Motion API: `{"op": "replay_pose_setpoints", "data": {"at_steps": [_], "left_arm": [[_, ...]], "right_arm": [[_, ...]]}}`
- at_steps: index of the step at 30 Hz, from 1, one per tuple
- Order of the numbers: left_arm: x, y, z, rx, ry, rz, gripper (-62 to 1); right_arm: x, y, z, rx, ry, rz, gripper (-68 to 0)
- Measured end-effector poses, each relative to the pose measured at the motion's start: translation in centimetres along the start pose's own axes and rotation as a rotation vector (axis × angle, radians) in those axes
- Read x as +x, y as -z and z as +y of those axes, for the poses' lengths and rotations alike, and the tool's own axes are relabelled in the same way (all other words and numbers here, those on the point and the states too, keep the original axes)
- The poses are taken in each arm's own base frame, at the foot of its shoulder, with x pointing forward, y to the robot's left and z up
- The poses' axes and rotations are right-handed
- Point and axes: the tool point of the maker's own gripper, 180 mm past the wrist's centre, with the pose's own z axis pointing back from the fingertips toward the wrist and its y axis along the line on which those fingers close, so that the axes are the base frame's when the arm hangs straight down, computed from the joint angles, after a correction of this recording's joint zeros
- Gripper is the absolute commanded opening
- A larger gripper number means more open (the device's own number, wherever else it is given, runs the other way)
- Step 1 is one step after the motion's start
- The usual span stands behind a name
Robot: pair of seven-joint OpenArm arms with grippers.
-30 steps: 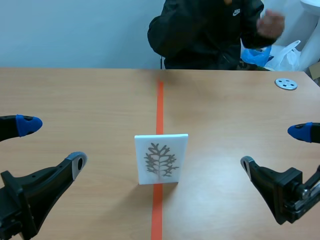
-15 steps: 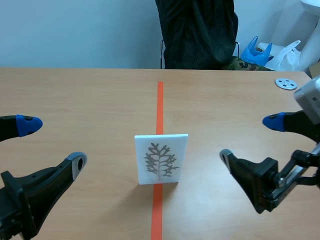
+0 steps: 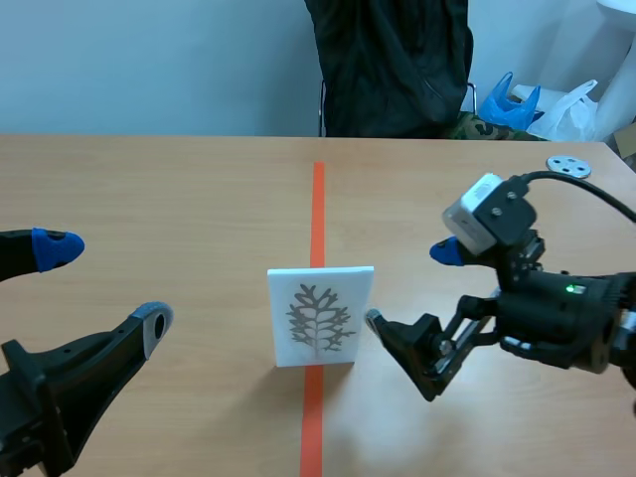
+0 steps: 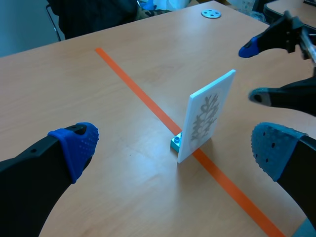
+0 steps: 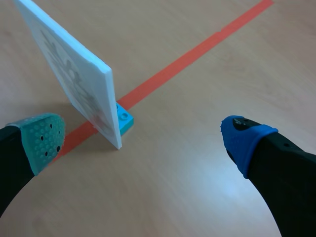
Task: Sort the leaf by its shape. The table is split by an orange tape line. A compound leaf with several leaflets goes to the left side, a simple leaf with one blade goes to the right side. Return to the home posture when a red brick is placed on the table.
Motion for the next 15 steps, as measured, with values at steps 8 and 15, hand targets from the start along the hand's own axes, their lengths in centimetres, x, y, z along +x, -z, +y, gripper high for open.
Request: {"op": "replay_pose_setpoints", "data": {"at_steps": [8,15], "left_arm": [[0.0,0.0,0.0,0.000,0.000,0.000,1.4],[0.0,0.0,0.0,0.000,0.000,0.000,1.4]], "right_arm": [[-2.2,4.5,2.8,0.097,0.000,0.047,-0.3],[-1.2,7.0,5.8,0.166,-0.006,0.016,-19.2]]}}
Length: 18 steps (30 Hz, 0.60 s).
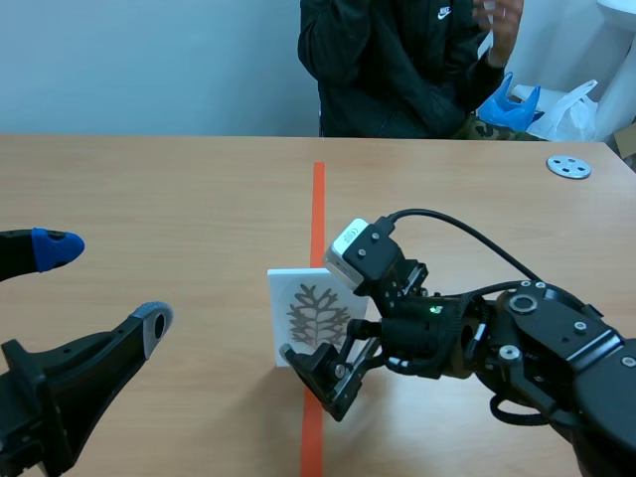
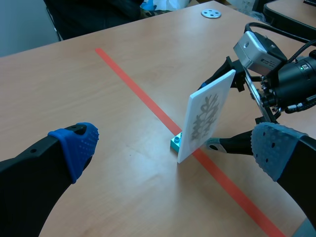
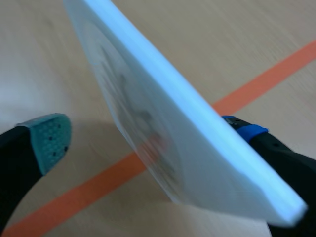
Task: Sort the leaf by its shape. The table is split by an orange tape line. A compound leaf with several leaflets goes to the left side, a simple leaf with one blade goes to the right side. Return to the home posture when a red brick is placed on the table.
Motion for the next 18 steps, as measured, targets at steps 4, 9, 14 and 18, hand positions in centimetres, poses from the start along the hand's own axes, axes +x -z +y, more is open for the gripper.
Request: {"op": "replay_pose_setpoints", "data": {"at_steps": [4,9,14,18], "left_arm": [[-0.1,0.0,0.0,0.000,0.000,0.005,1.4],[-0.1,0.0,0.0,0.000,0.000,0.008,1.4],[-0.1,0.0,0.0,0.000,0.000,0.008,1.4],[-0.1,0.0,0.0,0.000,0.000,0.008,1.4]], "right_arm": [[-0.1,0.1,0.4,0.011,-0.001,0.000,-28.8],[-0.2,0.0,0.2,0.006,-0.003,0.004,-30.2],[0.1,-0.1,0.2,0.010,-0.008,-0.002,-43.5],[1.1,-0.2,0.2,0.014,-0.028,-0.025,-51.2]]}}
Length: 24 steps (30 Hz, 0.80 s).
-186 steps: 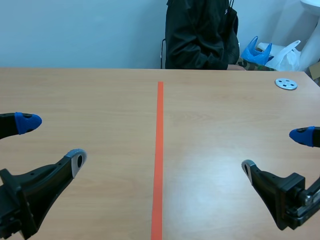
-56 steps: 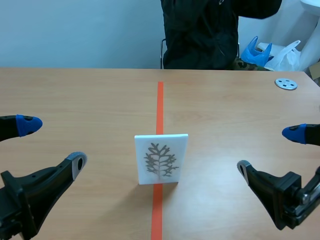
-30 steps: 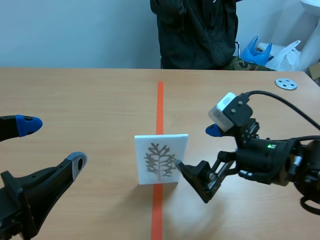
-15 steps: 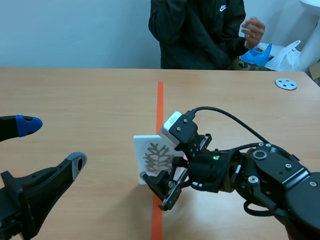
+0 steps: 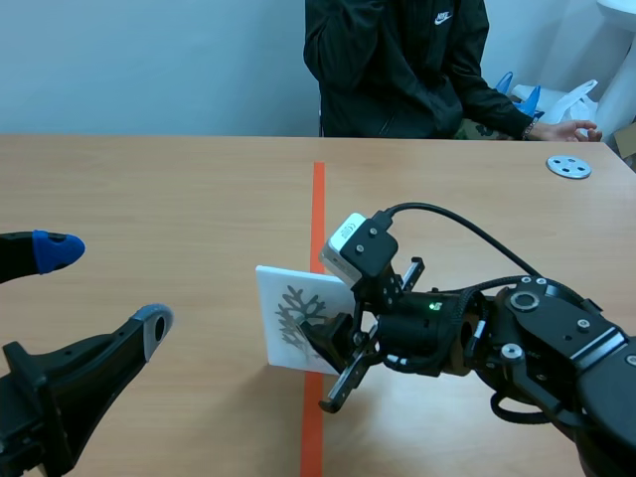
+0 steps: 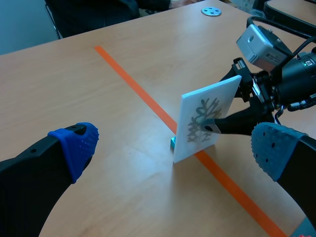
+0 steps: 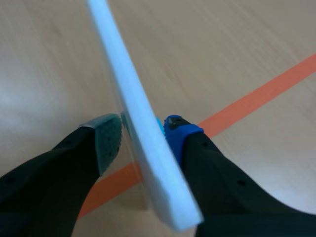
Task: Sort the leaf by its shape. The table is split by an orange tape line. A compound leaf with several leaflets goes to the left side, a simple leaf with one blade goes to the right side. Return to the home posture when a red brick is placed on the table.
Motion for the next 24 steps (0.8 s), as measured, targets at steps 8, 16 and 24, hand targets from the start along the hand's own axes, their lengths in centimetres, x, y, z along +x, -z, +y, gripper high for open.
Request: {"op": "replay_pose_setpoints", "data": {"at_steps": [8,16,24], "left_arm": [[0.0,0.0,0.0,0.000,0.000,0.000,1.4],[0.0,0.0,0.0,0.000,0.000,0.000,1.4],[0.0,0.0,0.0,0.000,0.000,0.000,1.4]], "right_arm": [[1.7,0.0,0.3,0.005,-0.023,-0.038,-66.4],[2.0,-0.6,-0.8,-0.027,-0.020,-0.051,-66.4],[4.9,-3.2,-4.6,-0.148,-0.020,-0.098,-66.4]]}}
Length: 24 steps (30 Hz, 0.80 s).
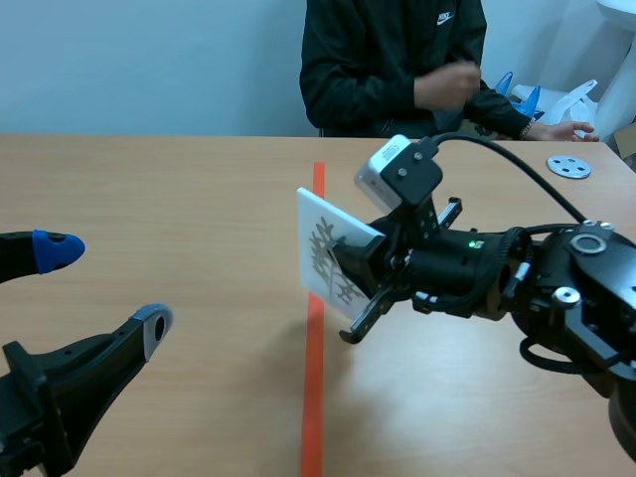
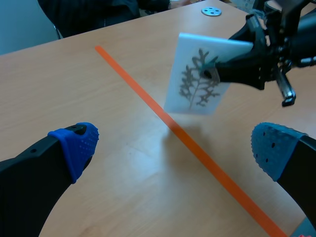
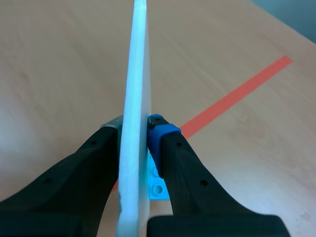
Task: Sort the leaf by its shape. The table is split by an orange tape line. A compound leaf with several leaflets goes to the left side, a simple leaf with one blade goes to the right side. Return to the home posture when a red brick is placed on the table.
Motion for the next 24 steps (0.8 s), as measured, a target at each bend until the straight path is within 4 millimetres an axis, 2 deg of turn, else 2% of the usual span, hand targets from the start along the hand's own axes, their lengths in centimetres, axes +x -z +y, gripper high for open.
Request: {"op": "replay_pose_setpoints", "data": {"at_steps": [4,12,16,24], "left_arm": [[0.0,0.0,0.0,0.000,0.000,0.000,1.4],[0.0,0.0,0.0,0.000,0.000,0.000,1.4],[0.0,0.0,0.0,0.000,0.000,0.000,1.4],[0.0,0.0,0.0,0.000,0.000,0.000,1.4]], "right_arm": [[0.5,-1.7,-2.2,-0.075,0.062,-0.019,-66.4],[1.3,-6.2,-9.5,-0.289,0.173,-0.053,-66.4],[1.8,-8.5,-12.1,-0.366,0.203,-0.085,-66.4],[1.1,-12.4,-17.1,-0.578,0.190,-0.050,-66.4]]}}
